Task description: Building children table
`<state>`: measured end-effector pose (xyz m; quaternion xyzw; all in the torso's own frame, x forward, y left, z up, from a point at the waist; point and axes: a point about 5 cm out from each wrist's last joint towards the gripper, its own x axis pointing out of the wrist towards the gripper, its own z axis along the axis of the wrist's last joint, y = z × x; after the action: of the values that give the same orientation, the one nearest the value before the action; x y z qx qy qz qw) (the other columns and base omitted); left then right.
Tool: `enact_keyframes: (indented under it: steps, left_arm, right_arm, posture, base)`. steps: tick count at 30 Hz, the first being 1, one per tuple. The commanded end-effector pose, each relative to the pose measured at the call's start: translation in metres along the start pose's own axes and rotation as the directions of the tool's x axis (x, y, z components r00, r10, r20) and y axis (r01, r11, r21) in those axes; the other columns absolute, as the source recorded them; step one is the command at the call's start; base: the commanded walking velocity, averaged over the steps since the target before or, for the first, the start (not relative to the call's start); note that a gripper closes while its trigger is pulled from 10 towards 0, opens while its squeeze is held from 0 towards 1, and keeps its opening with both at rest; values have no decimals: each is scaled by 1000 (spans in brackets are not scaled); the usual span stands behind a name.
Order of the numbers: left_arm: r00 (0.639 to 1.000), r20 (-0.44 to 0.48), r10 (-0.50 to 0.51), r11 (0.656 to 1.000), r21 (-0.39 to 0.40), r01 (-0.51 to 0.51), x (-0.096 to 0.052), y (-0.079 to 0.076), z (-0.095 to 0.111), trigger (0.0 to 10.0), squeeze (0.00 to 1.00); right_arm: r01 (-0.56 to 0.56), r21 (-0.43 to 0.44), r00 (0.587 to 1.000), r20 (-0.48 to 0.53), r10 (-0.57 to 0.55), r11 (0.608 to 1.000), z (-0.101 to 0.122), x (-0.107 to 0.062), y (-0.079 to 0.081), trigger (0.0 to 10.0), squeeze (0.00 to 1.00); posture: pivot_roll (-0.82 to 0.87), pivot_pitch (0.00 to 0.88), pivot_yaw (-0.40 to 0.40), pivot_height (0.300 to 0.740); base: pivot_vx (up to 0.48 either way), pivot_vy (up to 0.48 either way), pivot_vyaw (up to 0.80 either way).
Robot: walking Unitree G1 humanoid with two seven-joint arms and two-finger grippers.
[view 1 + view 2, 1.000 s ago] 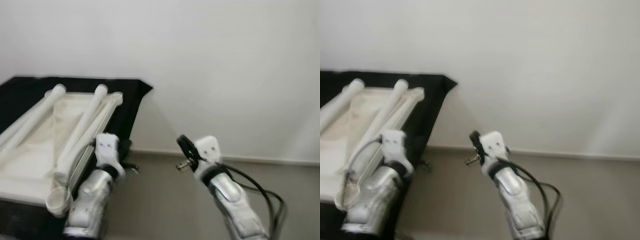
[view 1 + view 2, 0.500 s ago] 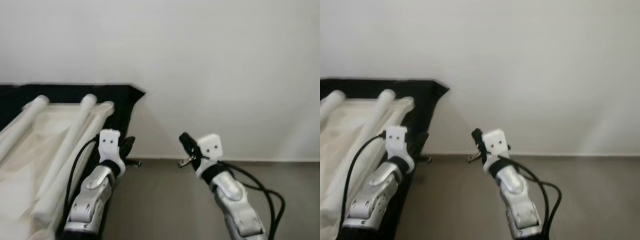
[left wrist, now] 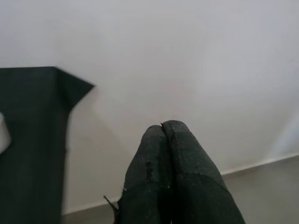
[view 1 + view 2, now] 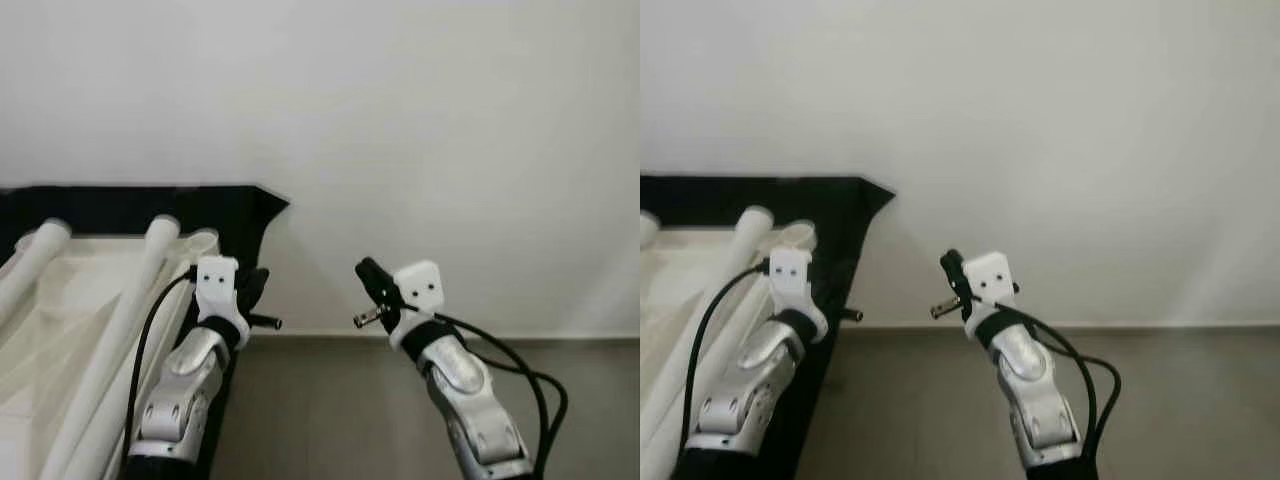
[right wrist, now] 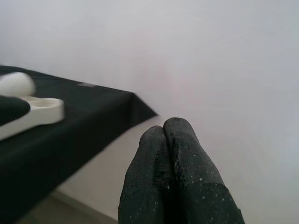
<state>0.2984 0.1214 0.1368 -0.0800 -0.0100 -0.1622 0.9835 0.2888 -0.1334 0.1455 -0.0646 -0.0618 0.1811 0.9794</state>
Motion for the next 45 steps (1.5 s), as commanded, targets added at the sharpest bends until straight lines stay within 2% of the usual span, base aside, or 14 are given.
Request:
enact_keyframes:
  steps: [1, 5, 11, 23, 28, 33, 39, 45]
  left_arm:
    - [1000, 6, -17, 1000, -2, 17, 1, -3, 2, 10000, 0]
    - [1000, 8, -20, 1000, -4, 20, 1, -4, 2, 10000, 0]
    - [999, 15, -30, 1000, -10, 30, 2, -7, 4, 10000, 0]
    - [999, 20, -29, 999, -16, 29, 3, -8, 6, 10000, 0]
    - [998, 52, -20, 1000, -9, 20, 3, -9, 11, 10000, 0]
    - [999, 36, -40, 998, 40, 39, 2, -12, 10, 10000, 0]
    - [999, 35, 0, 1000, 1, 0, 3, -9, 9, 10000, 0]
    - [999, 36, -13, 1000, -9, 14, 4, -11, 10, 10000, 0]
  right_arm:
    - [19, -1, 1000, 20, -19, 1000, 5, 2, -4, 10000, 0]
    - [27, -5, 999, 29, -27, 1000, 8, 4, -7, 10000, 0]
    - [42, -16, 997, 59, -41, 999, 23, 14, -16, 10000, 0]
    - [-9, -29, 997, 81, 11, 1000, 33, 20, -12, 10000, 0]
    - [-107, -48, 991, 77, 111, 993, 36, 20, -7, 10000, 0]
    - [-137, -54, 986, 83, 141, 989, 38, 20, -5, 10000, 0]
    - [-158, -59, 983, 81, 162, 986, 39, 19, -2, 10000, 0]
    - [-187, -62, 979, 73, 191, 980, 37, 19, 2, 10000, 0]
  posture:
    - [-119, 0, 9, 740]
    - [-118, 0, 8, 740]
    - [-117, 0, 3, 740]
    - [-116, 0, -2, 740]
    - [-119, 0, -1, 740]
    - [-121, 0, -2, 740]
    - [-121, 0, -1, 740]
    - [-122, 0, -4, 740]
  base:
    - [319, 0, 0]
    - [319, 0, 0]
    - [316, 0, 0]
    - [317, 0, 0]
    - [122, 0, 695]
    - [0, -185, 800]
    - [0, -323, 800]
    - [0, 0, 800]
